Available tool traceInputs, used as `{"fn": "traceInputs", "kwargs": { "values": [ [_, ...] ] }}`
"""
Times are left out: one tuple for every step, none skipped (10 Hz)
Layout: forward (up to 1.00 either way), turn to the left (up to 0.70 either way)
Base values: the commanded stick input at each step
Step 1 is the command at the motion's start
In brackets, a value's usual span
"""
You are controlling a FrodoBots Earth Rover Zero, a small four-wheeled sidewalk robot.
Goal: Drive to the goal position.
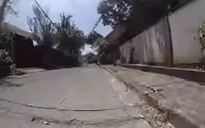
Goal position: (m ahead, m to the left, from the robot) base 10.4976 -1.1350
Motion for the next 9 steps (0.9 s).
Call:
{"fn": "traceInputs", "kwargs": {
  "values": [
    [1.0,0.46],
    [1.0,0.46],
    [1.0,0.46],
    [1.0,0.34],
    [1.0,0.06],
    [1.0,0.06],
    [1.0,0.06],
    [1.0,0.06],
    [1.0,0.06]
  ]
}}
